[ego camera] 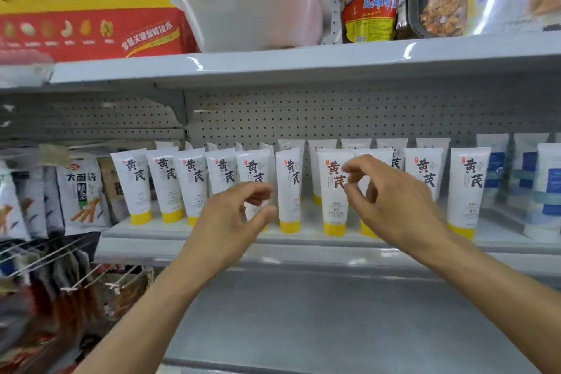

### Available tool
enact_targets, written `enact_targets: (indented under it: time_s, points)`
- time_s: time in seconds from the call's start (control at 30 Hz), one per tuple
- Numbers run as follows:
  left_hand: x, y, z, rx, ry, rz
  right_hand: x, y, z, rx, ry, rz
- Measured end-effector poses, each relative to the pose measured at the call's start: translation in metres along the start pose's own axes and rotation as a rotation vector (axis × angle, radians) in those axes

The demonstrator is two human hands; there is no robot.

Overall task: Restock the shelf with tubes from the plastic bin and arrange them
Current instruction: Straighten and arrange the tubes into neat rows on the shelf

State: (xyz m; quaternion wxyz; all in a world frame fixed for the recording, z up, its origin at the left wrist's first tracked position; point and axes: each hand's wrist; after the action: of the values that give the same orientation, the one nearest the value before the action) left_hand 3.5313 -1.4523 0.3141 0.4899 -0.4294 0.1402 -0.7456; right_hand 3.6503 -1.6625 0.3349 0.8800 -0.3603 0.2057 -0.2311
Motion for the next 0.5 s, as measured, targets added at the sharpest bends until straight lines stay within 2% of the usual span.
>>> enact_targets:
  time_s: [0.23, 0.4, 0.5]
  points:
    - [-0.036, -0.090, 0.056, -0.069, 0.124, 0.105, -0.041, -0.012, 0.080, 0.022, -0.086, -0.013]
    - [-0.058, -0.130, 0.114, -0.205, 0.120, 0.117, -0.056, -0.012, 0.142, -0.196, -0.081, 0.003]
    - [-0.069, -0.132, 0.149, -0.360, 0.102, 0.142, -0.063, -0.005, 0.170, -0.375, -0.053, -0.031]
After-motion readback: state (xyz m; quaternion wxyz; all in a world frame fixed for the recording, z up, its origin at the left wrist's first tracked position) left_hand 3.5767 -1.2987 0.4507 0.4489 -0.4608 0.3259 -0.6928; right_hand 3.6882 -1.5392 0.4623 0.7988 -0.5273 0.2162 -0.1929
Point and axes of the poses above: each hand's wrist, its own z-axis towards the middle knuckle, its own y-axis out of the palm, x = y × z, and after that the axes turned 7 degrees about -x, right-handed
